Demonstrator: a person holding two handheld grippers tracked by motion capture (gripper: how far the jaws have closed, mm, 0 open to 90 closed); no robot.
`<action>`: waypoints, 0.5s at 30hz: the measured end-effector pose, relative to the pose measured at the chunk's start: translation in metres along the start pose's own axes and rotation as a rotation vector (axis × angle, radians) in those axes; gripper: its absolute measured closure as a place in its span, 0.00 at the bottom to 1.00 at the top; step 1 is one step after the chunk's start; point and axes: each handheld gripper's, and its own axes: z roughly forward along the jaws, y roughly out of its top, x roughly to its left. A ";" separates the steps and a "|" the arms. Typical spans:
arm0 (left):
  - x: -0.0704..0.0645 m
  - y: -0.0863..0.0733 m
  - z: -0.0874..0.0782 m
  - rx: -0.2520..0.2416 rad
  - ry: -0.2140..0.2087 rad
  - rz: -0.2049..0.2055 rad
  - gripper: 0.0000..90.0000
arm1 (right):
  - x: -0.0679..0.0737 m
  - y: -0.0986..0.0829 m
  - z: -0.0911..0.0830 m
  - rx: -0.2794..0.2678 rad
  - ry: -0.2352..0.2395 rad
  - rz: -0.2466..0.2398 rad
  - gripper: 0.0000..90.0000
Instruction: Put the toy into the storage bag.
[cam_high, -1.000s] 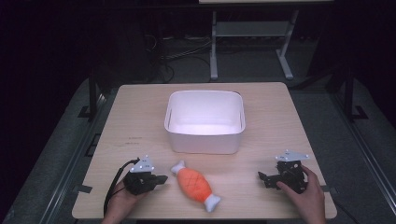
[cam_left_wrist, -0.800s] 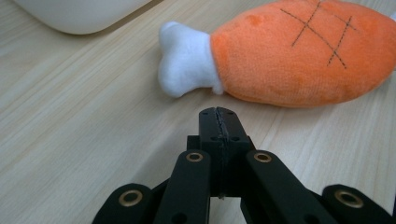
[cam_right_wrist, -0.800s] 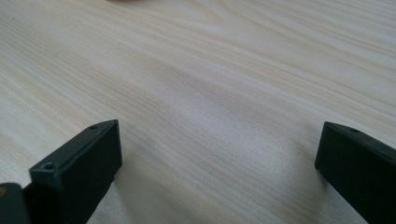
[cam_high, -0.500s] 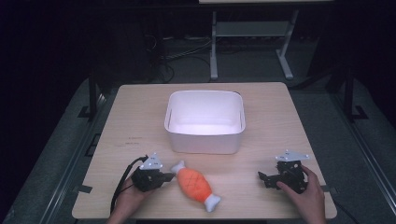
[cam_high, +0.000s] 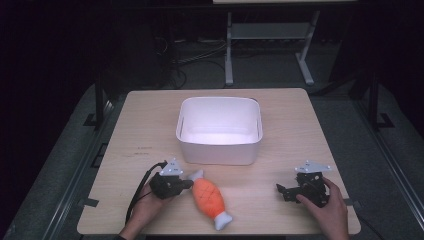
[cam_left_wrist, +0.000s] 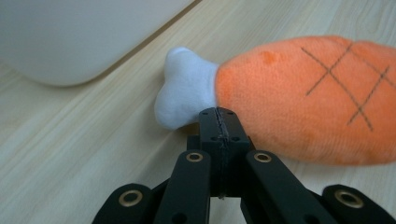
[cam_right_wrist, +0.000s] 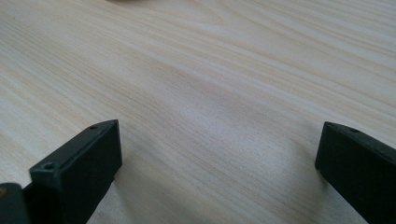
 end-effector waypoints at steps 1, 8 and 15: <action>0.000 0.001 0.001 0.002 -0.001 0.002 1.00 | 0.000 0.000 0.000 0.000 0.000 0.000 0.00; 0.002 0.012 0.009 -0.002 -0.004 0.010 1.00 | 0.000 0.000 0.000 0.000 0.000 0.000 0.00; 0.000 0.024 0.019 -0.004 -0.006 0.027 1.00 | 0.000 0.000 0.000 0.000 0.000 0.000 0.00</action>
